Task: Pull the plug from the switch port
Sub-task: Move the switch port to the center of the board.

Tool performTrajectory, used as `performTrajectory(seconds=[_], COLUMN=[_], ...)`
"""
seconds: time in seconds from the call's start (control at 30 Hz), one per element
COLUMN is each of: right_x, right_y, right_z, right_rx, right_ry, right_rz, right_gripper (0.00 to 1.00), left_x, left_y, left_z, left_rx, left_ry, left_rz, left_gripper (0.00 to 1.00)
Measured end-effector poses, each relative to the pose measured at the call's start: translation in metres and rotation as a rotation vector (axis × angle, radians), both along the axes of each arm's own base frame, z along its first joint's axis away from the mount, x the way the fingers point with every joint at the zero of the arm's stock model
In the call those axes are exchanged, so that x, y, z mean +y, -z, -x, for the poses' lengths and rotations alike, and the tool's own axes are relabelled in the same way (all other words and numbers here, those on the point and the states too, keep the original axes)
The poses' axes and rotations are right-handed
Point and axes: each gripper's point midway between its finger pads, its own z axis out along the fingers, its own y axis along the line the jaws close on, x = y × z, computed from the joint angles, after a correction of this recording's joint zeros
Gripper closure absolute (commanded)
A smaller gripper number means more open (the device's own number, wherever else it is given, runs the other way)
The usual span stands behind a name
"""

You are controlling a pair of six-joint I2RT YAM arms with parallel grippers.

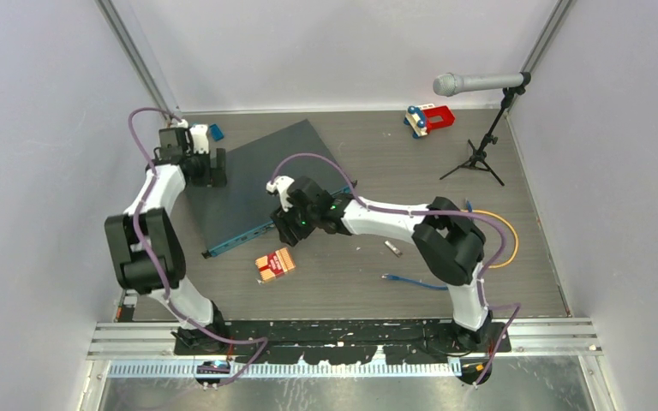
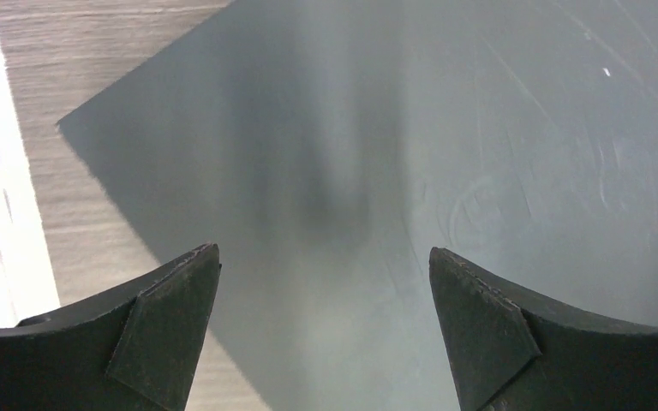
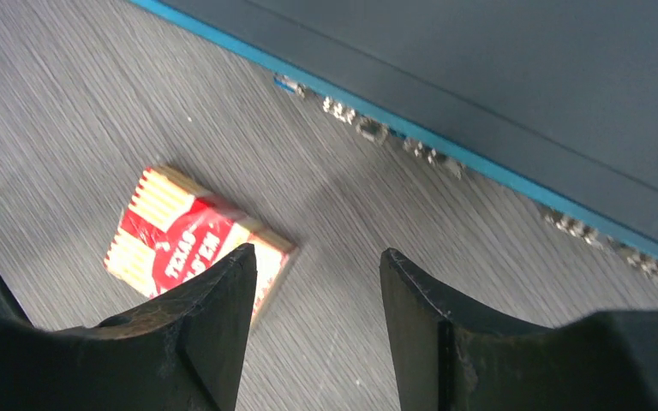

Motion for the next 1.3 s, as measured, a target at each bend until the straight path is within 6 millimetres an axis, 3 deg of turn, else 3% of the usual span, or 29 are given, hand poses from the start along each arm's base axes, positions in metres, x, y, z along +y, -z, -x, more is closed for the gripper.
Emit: performTrajectory(seconds=[0.13, 0.23, 0.37, 0.53, 0.87, 1.1, 1.2, 1.3], right_x=[0.022, 0.033, 0.039, 0.038, 0.028, -0.002, -0.013, -0.022], right_y=[0.000, -0.003, -0.004, -0.005, 0.002, 0.032, 0.027, 0.009], right_z=[-0.003, -0.005, -0.005, -0.003, -0.012, -0.008, -0.009, -0.011], right_rx=[0.021, 0.029, 0.047, 0.064, 0.029, 0.015, 0.019, 0.028], right_ry=[0.001, 0.001, 0.006, 0.016, 0.070, 0.097, 0.104, 0.098], right_rz=[-0.008, -0.011, -0.007, 0.001, 0.044, 0.136, 0.135, 0.092], right_gripper=[0.42, 0.42, 0.42, 0.42, 0.46, 0.46, 0.46, 0.44], left_x=[0.006, 0.008, 0.007, -0.001, -0.031, -0.053, -0.062, -0.069], left_y=[0.026, 0.041, 0.038, 0.040, 0.038, 0.038, 0.038, 0.035], left_z=[-0.026, -0.034, -0.043, -0.040, -0.018, -0.001, 0.003, 0.008], left_rx=[0.057, 0.089, 0.078, 0.088, 0.091, 0.111, 0.119, 0.117], left_ry=[-0.034, -0.049, -0.048, -0.022, 0.072, 0.134, 0.158, 0.178], left_rz=[0.039, 0.067, 0.101, 0.151, 0.298, 0.397, 0.432, 0.447], left_gripper=[0.06, 0.06, 0.10, 0.17, 0.29, 0.35, 0.26, 0.17])
